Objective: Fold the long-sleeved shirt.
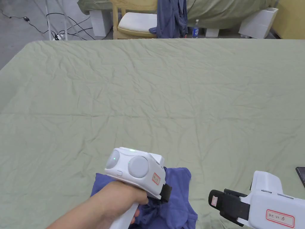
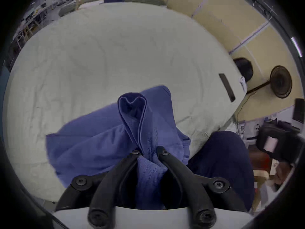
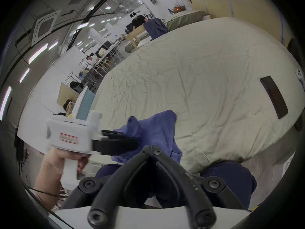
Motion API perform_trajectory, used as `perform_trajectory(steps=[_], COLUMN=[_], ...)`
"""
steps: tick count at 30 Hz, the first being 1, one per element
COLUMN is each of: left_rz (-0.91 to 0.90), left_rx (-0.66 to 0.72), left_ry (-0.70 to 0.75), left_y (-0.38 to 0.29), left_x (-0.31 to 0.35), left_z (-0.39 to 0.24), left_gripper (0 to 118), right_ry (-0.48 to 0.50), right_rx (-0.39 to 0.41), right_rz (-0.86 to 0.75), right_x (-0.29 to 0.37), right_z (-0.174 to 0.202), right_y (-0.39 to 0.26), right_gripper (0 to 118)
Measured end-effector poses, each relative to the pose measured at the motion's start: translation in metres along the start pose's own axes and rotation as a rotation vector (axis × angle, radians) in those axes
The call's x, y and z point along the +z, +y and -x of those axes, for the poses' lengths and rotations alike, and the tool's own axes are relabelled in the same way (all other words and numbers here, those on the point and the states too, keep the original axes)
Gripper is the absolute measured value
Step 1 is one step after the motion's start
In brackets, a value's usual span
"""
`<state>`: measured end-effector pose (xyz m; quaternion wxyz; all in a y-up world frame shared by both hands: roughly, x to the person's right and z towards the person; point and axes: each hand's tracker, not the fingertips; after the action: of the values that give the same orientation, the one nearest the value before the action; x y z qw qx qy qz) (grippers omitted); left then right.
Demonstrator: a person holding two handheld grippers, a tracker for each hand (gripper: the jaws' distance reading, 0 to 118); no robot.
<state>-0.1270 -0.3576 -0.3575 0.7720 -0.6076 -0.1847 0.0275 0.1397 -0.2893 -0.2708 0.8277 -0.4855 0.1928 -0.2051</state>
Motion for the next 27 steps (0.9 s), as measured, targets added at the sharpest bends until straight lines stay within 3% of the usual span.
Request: perform_trajectory(steps=[6, 8, 10, 11, 12, 14, 17, 19, 20, 21, 22, 23, 24, 25, 27], left_rz=[-0.013, 0.03, 0.008, -0.047, -0.123, -0.309, -0.423, -0.509, -0.52, -0.506, -0.482, -0.482, -0.448, -0.414, -0.289], left_rx=[-0.081, -0.052, 0.024, 0.05, 0.063, 0.109, 0.141, 0.218, 0.271, 0.305, 0.303, 0.256, 0.196, 0.133, -0.003], left_ry=[0.027, 0.013, -0.019, -0.103, -0.185, -0.275, -0.287, -0.242, -0.189, -0.145, -0.082, 0.005, 0.108, 0.207, 0.142], left_y=[0.005, 0.002, 0.003, 0.003, 0.002, -0.001, -0.001, -0.005, -0.008, -0.011, -0.015, -0.018, -0.022, -0.029, -0.037], left_x=[-0.024, -0.037, -0.045, -0.044, -0.038, -0.01, 0.043, 0.07, 0.082, 0.09, 0.093, 0.091, 0.083, 0.074, 0.048], left_z=[-0.035, -0.042, -0.035, -0.033, -0.031, -0.026, -0.019, -0.001, 0.003, 0.01, 0.016, 0.015, 0.007, 0.004, -0.006], left_gripper=[13, 24, 86, 110, 118, 118, 117, 117, 115, 102, 71, 17, 4, 3, 3], right_ry=[0.005, 0.0, -0.004, -0.003, 0.0, 0.024, 0.105, 0.088, 0.072, 0.058, 0.048, 0.046, 0.048, 0.052, 0.055], right_rx=[-0.02, -0.021, -0.028, -0.036, -0.043, -0.07, -0.151, -0.144, -0.133, -0.124, -0.121, -0.125, -0.132, -0.136, -0.14], right_rz=[0.021, 0.023, 0.017, 0.013, 0.008, -0.004, -0.033, -0.061, -0.084, -0.103, -0.118, -0.129, -0.133, -0.135, -0.131], right_x=[-0.002, -0.002, -0.001, 0.001, 0.003, 0.009, 0.024, 0.034, 0.039, 0.043, 0.046, 0.048, 0.049, 0.05, 0.047], right_z=[-0.009, -0.011, -0.014, -0.016, -0.017, -0.023, -0.035, -0.038, -0.039, -0.04, -0.041, -0.042, -0.043, -0.039, -0.039], right_y=[-0.004, -0.003, -0.002, -0.001, 0.0, 0.002, 0.008, 0.013, 0.016, 0.018, 0.02, 0.021, 0.021, 0.02, 0.018], right_gripper=[1, 1, 1, 1, 1, 1, 1, 1, 1, 1, 1, 1, 1, 1, 1])
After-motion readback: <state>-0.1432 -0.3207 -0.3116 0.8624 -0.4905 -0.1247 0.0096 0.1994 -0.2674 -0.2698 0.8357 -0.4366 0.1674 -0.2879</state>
